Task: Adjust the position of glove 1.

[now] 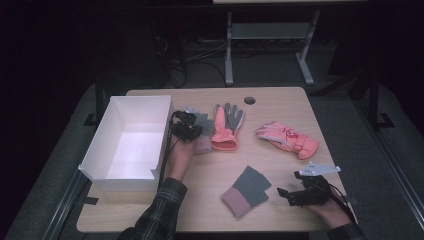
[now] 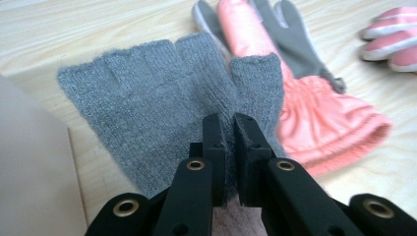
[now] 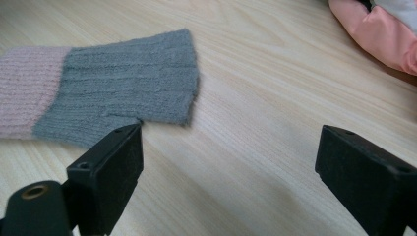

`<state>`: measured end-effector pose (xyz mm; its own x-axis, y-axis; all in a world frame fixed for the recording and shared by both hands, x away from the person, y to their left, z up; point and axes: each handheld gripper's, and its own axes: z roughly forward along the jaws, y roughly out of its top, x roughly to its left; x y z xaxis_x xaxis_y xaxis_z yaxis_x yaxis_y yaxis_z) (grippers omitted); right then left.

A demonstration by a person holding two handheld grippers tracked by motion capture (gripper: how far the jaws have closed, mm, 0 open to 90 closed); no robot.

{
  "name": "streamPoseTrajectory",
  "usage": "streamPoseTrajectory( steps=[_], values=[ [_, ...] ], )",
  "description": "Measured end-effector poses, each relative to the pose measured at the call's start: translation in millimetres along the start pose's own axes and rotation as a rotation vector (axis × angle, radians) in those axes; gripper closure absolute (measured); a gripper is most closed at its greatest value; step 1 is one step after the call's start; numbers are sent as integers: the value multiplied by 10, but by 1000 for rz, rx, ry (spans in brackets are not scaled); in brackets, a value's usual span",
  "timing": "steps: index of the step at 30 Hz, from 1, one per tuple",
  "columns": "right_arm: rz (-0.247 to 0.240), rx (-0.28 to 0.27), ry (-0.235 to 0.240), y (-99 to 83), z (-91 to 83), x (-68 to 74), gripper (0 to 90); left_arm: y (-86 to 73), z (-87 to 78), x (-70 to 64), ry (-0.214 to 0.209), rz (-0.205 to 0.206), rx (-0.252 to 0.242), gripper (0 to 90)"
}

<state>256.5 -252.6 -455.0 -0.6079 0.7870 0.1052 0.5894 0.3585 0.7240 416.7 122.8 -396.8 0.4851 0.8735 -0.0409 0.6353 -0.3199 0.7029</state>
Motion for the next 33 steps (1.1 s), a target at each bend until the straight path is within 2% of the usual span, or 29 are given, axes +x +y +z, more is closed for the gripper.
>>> streamPoseTrajectory(
  steps=[3,5,7,9,14,19,22,33],
  values=[
    [3,1,-1,0,1,-1,106,8,-37,-32,-49,34,11,844],
    [7,1,-1,2,3,-10,106,1,-55,-63,-96,63,4,844],
    [29,7,1,3,5,-19,107,-6,-72,-99,-118,85,7,844],
    [32,11,-2,-3,6,-29,107,-16,-97,-120,-153,87,5,844],
    [37,1,-9,-4,8,-37,107,-36,-171,-157,-205,123,21,845],
    [47,3,-7,-2,14,-35,107,-74,-254,-215,-274,153,15,845],
    [52,5,-8,-4,23,-36,107,-103,-300,-268,-320,156,30,846],
    [47,-1,-13,-4,31,-38,109,-188,-402,-479,-412,229,49,846]
  ],
)
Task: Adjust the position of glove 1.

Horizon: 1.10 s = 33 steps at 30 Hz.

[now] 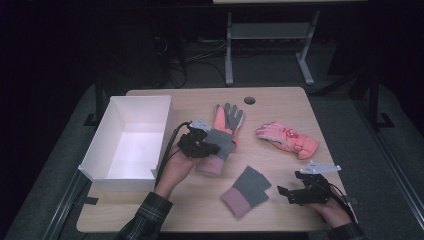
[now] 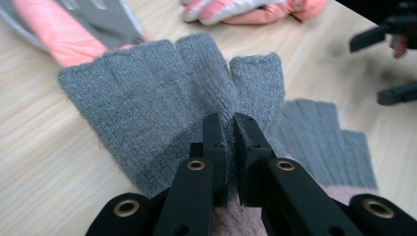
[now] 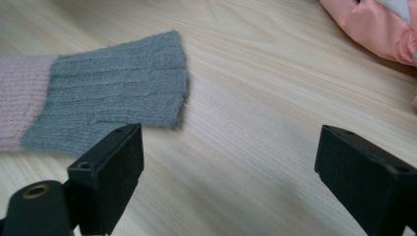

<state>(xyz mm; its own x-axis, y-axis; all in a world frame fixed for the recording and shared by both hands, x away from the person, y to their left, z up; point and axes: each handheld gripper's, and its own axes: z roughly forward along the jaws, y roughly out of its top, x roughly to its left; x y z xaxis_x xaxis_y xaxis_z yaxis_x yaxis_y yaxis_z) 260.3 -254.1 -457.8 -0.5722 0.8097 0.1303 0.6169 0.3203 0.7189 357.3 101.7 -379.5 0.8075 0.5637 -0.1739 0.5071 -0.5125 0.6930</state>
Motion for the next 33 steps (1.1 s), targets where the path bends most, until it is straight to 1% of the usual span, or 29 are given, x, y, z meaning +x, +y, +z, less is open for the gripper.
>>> streamPoseTrajectory(
  steps=[1,2,5,6,8,11,15,19,23,24,28,31,32,33],
  values=[
    [0,-1,-1,2,2,-2,109,-9,13,-39,-17,12,5,846],
    [7,-2,-3,5,6,3,109,-14,21,-58,-25,12,5,846],
    [6,2,-6,3,12,5,120,-16,50,-122,-51,18,1,846],
    [7,3,-7,3,13,5,122,-12,60,-145,-57,27,6,846],
    [-1,2,-10,5,16,-7,122,-3,88,-205,-79,27,4,846],
    [-6,0,-11,11,19,-5,122,12,134,-300,-89,58,21,846],
    [-14,12,-21,8,32,2,129,22,207,-413,-122,87,39,846],
    [-14,11,-21,4,27,-3,129,24,291,-520,-157,110,51,846],
    [-14,9,-21,14,25,-2,130,16,378,-613,-174,128,70,845],
    [-14,9,-19,16,26,2,130,12,394,-630,-178,127,71,846],
    [-20,12,-22,13,23,3,133,1,476,-709,-192,152,93,845],
    [-17,12,-22,11,19,-2,133,-24,556,-770,-207,183,117,846],
    [-17,11,-24,12,20,-7,135,-24,556,-770,-207,183,117,845],
    [-18,11,-24,13,21,-9,135,-38,593,-795,-209,201,135,845]
  ],
)
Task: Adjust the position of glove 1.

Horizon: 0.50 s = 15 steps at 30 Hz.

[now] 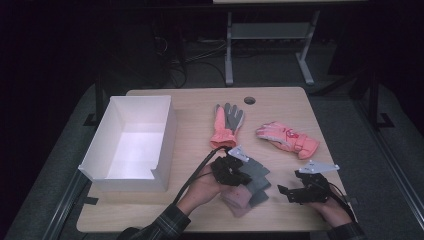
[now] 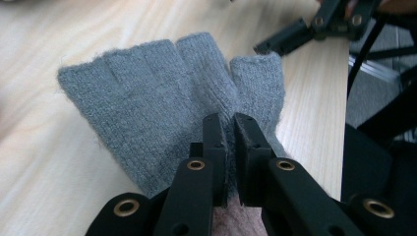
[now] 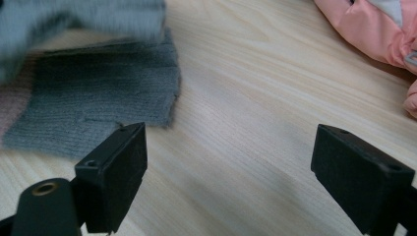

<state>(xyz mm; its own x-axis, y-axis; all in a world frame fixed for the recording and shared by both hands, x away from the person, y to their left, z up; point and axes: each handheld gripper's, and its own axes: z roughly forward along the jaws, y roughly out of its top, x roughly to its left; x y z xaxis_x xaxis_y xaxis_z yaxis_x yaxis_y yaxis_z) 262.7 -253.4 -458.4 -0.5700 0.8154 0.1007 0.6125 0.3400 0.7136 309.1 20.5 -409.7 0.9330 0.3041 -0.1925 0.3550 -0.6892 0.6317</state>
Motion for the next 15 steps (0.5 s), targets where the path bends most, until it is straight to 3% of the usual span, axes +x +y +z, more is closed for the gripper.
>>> streamPoseTrajectory(
  steps=[15],
  values=[
    [8,7,-4,1,5,1,135,-34,189,-26,-42,80,78,842]
  ],
)
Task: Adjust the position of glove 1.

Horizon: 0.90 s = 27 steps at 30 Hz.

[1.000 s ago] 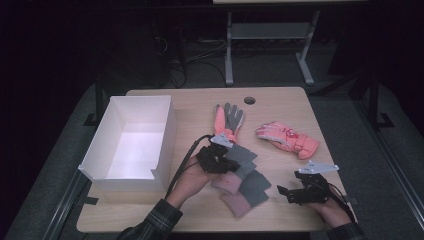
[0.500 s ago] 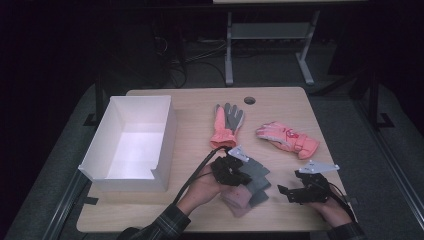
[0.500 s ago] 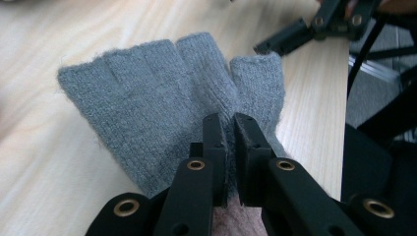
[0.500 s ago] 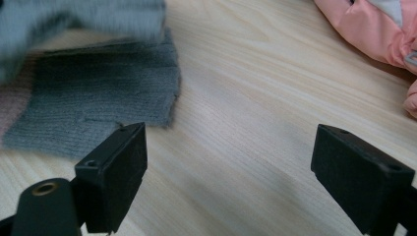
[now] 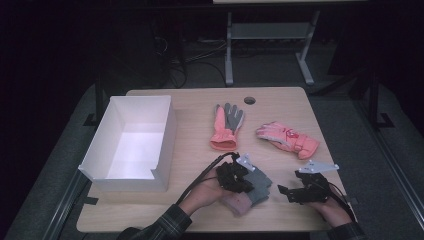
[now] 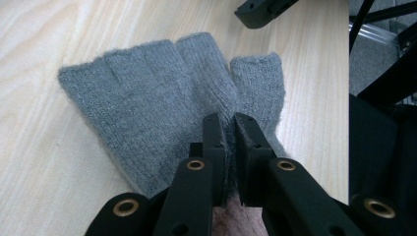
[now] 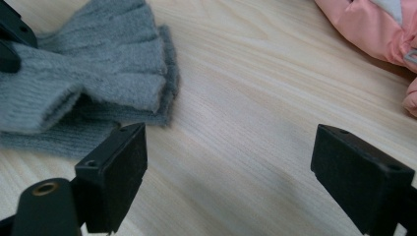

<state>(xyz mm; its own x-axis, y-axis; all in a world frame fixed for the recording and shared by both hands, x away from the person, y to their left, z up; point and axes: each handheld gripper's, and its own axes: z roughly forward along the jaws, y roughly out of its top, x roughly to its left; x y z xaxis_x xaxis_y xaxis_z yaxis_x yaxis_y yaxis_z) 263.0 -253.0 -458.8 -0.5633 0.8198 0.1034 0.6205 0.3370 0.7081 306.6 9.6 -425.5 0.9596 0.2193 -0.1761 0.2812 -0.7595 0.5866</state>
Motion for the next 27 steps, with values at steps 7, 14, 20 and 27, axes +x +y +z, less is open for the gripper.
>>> streamPoseTrajectory(
  steps=[7,14,20,27],
  values=[
    [-3,-3,-2,0,-2,-3,135,-36,71,38,-25,-21,-1,756],
    [-3,-5,2,0,-11,-7,135,-54,-18,23,6,-31,-7,437],
    [0,-4,1,9,-5,-19,135,-112,-48,54,37,-95,-36,258],
    [0,-6,-1,11,-5,-27,135,-130,44,62,85,-135,1,132]
  ],
)
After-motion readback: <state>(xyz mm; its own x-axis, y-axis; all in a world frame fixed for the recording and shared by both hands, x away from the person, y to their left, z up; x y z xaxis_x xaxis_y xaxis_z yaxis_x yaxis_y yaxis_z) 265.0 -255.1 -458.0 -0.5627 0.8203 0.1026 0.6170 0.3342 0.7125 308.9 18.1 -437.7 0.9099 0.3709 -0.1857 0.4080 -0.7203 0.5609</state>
